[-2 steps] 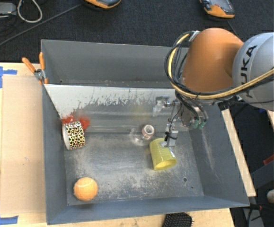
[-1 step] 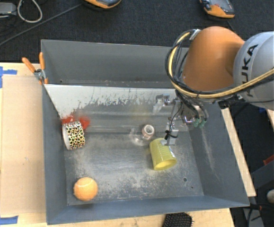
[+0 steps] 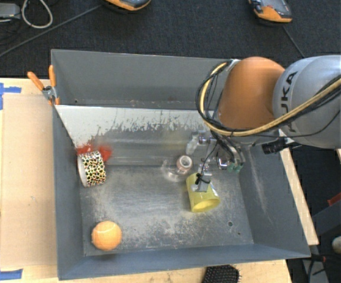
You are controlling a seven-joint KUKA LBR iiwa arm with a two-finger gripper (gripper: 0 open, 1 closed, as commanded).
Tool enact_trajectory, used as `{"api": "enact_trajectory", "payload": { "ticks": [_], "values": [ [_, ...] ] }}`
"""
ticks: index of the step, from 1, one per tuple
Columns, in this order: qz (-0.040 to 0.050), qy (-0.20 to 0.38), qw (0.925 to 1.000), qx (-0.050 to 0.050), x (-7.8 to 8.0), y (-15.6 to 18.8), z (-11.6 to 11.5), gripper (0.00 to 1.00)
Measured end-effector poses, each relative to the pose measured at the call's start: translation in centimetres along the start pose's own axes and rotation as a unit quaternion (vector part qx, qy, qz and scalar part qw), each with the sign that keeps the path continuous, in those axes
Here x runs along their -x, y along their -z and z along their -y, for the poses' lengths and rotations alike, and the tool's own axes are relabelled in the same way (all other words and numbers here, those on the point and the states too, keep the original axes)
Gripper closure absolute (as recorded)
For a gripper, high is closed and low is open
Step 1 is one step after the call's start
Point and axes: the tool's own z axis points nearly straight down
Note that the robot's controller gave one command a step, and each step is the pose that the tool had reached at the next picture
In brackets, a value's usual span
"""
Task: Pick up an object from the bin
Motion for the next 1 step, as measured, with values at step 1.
{"api": "enact_trajectory", "payload": {
  "ticks": [1],
  "values": [
    [0.0020,0.042,0.9991,0.000,-0.40,-8.13,-1.06,0.00]
  ]
}}
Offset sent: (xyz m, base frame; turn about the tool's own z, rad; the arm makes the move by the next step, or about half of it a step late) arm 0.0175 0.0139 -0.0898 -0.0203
